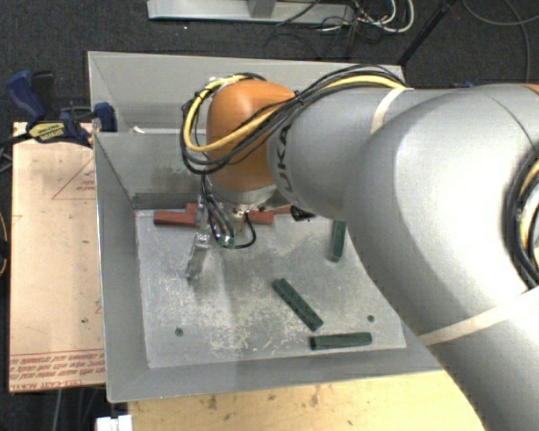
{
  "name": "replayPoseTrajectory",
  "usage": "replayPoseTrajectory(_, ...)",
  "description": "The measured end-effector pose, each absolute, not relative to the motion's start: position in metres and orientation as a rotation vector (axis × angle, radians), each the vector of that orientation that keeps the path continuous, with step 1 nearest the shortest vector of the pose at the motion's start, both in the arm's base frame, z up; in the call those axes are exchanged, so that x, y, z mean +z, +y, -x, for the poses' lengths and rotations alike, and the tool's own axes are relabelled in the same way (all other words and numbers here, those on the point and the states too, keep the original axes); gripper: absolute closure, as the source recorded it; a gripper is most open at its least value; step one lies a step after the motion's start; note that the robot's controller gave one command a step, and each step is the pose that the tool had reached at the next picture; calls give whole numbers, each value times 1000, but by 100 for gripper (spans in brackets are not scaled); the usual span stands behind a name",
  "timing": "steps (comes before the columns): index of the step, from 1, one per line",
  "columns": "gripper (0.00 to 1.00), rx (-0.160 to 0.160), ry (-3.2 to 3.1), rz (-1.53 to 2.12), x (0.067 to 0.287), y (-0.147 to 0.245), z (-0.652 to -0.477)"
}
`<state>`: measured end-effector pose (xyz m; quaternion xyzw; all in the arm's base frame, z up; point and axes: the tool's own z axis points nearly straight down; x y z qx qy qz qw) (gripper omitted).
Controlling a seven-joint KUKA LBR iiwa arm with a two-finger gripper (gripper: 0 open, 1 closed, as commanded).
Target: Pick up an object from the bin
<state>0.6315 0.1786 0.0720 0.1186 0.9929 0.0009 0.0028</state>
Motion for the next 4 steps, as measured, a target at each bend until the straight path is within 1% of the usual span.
replayPoseTrajectory(1,0,7,3135,-90,71,203,-639)
replayPoseTrajectory(2,0,3,3132,-209,84,201,-648)
replayPoseTrajectory(3,100,3,3134,150,91,229,-652)
replayPoseTrajectory(4,0,3,3134,149,91,228,-652)
